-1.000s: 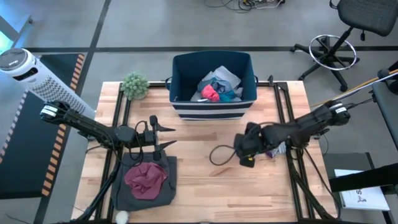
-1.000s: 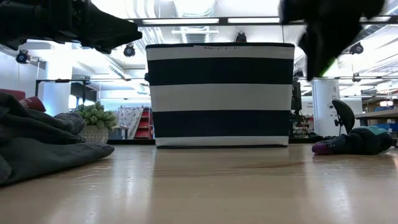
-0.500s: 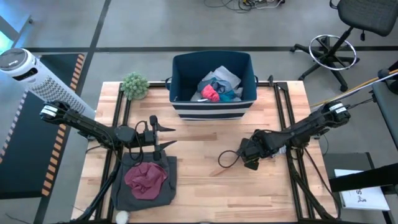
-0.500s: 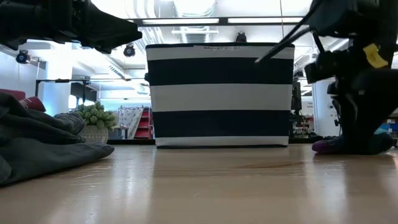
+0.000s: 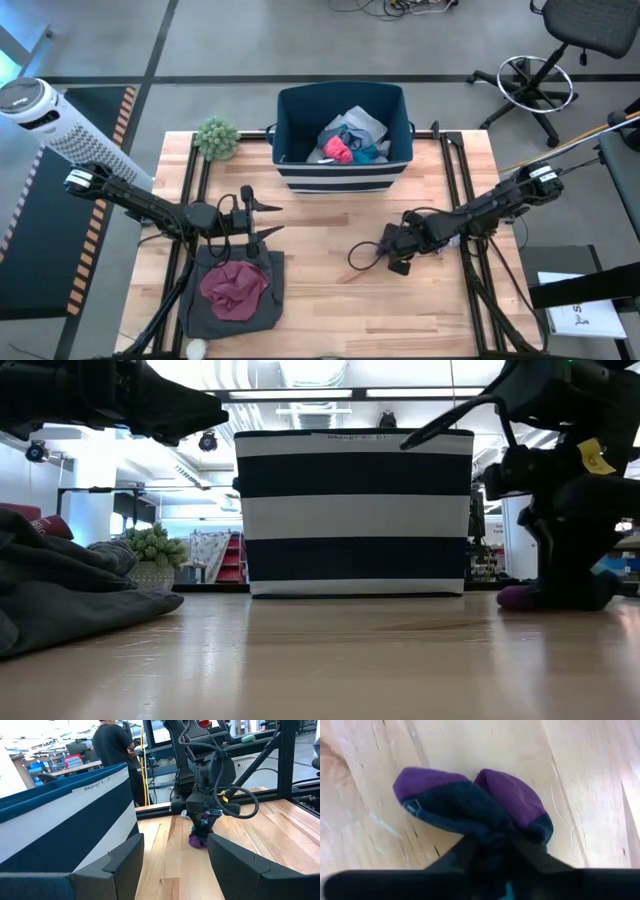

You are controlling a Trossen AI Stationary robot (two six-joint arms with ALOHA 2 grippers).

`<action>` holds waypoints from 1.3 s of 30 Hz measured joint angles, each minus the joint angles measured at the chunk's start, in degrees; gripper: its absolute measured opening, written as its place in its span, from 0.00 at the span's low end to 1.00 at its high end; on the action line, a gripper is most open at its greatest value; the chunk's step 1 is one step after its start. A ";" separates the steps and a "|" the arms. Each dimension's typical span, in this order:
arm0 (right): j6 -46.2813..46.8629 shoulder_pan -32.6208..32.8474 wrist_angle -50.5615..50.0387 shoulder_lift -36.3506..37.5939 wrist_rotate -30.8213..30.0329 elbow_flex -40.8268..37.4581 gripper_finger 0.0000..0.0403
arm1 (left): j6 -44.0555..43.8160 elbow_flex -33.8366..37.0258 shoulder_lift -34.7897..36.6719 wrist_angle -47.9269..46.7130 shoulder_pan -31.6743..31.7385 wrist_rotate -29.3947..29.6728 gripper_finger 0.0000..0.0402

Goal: Sort clothes
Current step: Put the black socks into the laundry bin

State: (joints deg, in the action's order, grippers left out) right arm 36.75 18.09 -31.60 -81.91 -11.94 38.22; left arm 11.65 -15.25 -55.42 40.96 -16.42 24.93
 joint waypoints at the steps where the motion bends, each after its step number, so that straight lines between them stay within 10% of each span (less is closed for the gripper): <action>1: -0.19 0.00 0.24 0.00 -0.02 -0.02 0.07 | 0.01 0.00 0.00 -0.01 0.00 0.00 0.52; 21: -27.39 -4.50 9.13 0.04 -3.65 25.23 0.01 | -0.58 -0.01 0.00 -0.08 0.01 0.00 0.52; 32: -45.43 -20.02 5.86 0.04 -6.30 46.50 0.01 | -0.81 0.00 0.00 -1.89 0.02 0.00 0.52; 39: -41.46 -34.35 5.92 -0.02 -6.29 49.91 0.03 | -4.66 0.00 0.00 -1.08 0.01 0.00 0.45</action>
State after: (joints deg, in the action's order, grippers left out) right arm -4.71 -16.26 -25.68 -81.92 -18.24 88.12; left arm 6.98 -15.25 -55.42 39.88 -16.41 24.93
